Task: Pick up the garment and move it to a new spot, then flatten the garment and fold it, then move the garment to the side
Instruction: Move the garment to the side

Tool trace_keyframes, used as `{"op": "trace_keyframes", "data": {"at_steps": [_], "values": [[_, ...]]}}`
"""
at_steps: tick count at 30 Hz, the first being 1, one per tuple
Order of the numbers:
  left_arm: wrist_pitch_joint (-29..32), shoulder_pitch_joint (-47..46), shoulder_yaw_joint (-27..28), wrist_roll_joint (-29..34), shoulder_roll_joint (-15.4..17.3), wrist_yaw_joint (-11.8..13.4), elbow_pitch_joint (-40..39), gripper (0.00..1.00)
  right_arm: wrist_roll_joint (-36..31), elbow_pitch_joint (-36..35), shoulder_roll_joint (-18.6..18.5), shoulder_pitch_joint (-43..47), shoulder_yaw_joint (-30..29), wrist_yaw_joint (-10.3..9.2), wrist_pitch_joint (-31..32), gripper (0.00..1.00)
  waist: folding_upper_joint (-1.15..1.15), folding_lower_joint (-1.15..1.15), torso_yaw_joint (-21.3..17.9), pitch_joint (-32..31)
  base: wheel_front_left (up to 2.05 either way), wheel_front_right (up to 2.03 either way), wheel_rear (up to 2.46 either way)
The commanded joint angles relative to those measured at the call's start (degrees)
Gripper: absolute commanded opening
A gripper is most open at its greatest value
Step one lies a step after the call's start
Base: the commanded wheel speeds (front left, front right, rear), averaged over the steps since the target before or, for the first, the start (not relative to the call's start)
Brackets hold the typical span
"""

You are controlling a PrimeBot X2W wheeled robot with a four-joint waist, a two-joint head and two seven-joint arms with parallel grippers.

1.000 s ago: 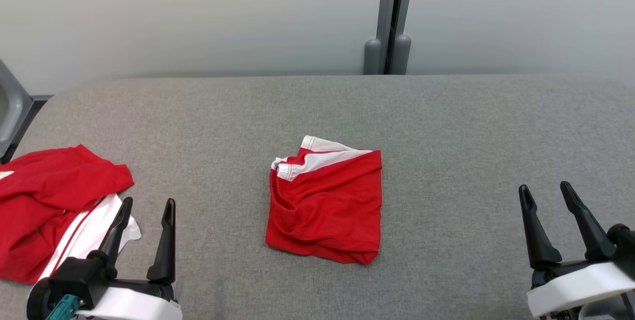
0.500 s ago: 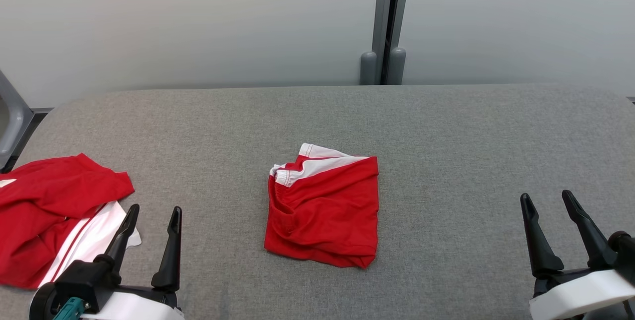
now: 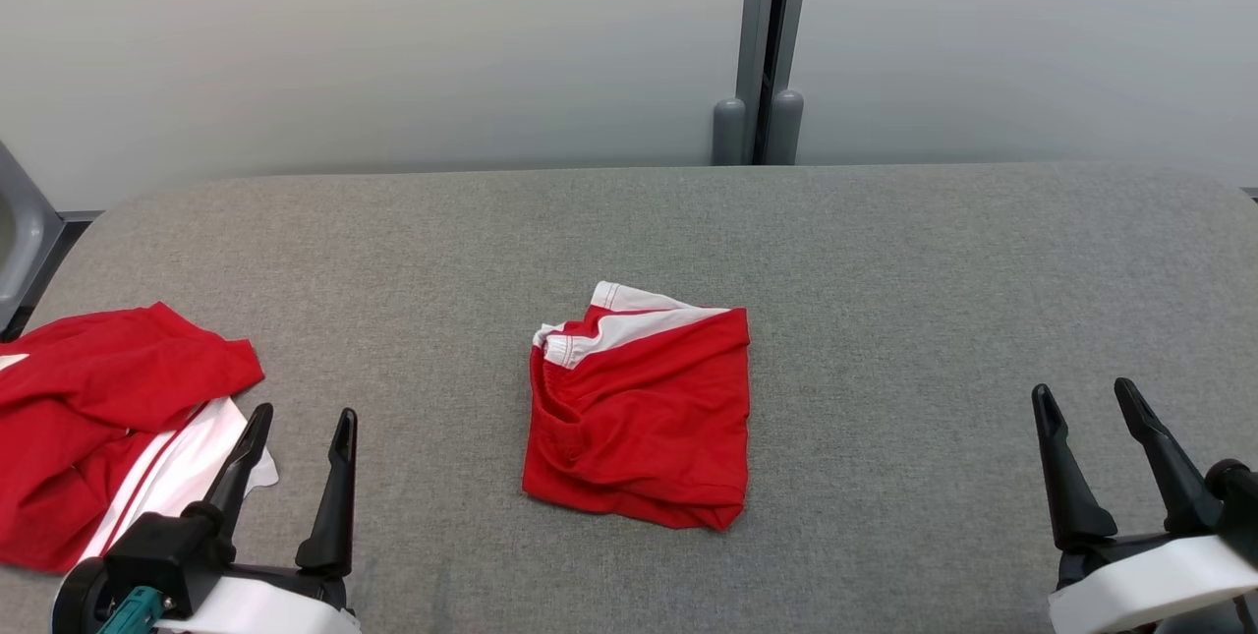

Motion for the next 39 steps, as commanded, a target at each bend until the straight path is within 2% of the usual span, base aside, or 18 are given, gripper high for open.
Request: {"op": "trace_keyframes", "data": {"at_steps": [1,11,19,29,33,38,39], "values": [[0.0,-0.3,0.1,-0.3,0.3,0.3,-0.3,1.0,-0.6,0.4,-0.1,0.2,-0.2,0.12,-0.4,1.0,0.0,0.0,0.0,0.0,0.0,0.0,0.0],[0.1,-2.0,-0.5,-0.7,0.7,-0.2,-0.5,1.0,-0.6,1.5,0.0,-0.4,-0.8,0.12,-0.5,1.0,0.0,0.0,1.4,0.8,0.0,0.0,0.0],[-1.3,-5.4,-1.7,-0.9,-0.1,-1.1,-0.1,1.0,1.0,9.2,-0.9,-5.1,0.3,0.12,-1.3,1.0,0.0,0.0,7.5,4.5,0.0,0.0,0.0],[-4.8,-11.2,-4.0,-1.2,-2.3,-2.8,3.3,1.0,6.2,24.0,-2.2,-15.1,9.7,0.12,1.5,1.0,0.0,0.0,16.0,12.2,0.0,0.0,0.0],[-6.1,-12.7,-4.5,-1.4,-3.0,-3.2,5.1,1.0,8.1,30.0,-2.4,-18.3,12.7,0.12,3.1,1.0,0.0,0.0,17.4,13.7,0.0,0.0,0.0],[-7.1,-13.6,-4.6,-1.2,-3.2,-3.4,6.7,1.0,11.5,36.5,-2.0,-20.6,17.6,0.13,7.3,1.0,0.0,0.0,17.1,14.5,0.0,0.0,0.0],[-7.2,-13.8,-4.6,-1.1,-3.2,-3.4,6.9,1.0,12.2,37.2,-2.1,-20.9,18.3,0.13,7.8,0.54,0.0,0.0,16.9,14.6,0.0,0.0,0.0]]}}
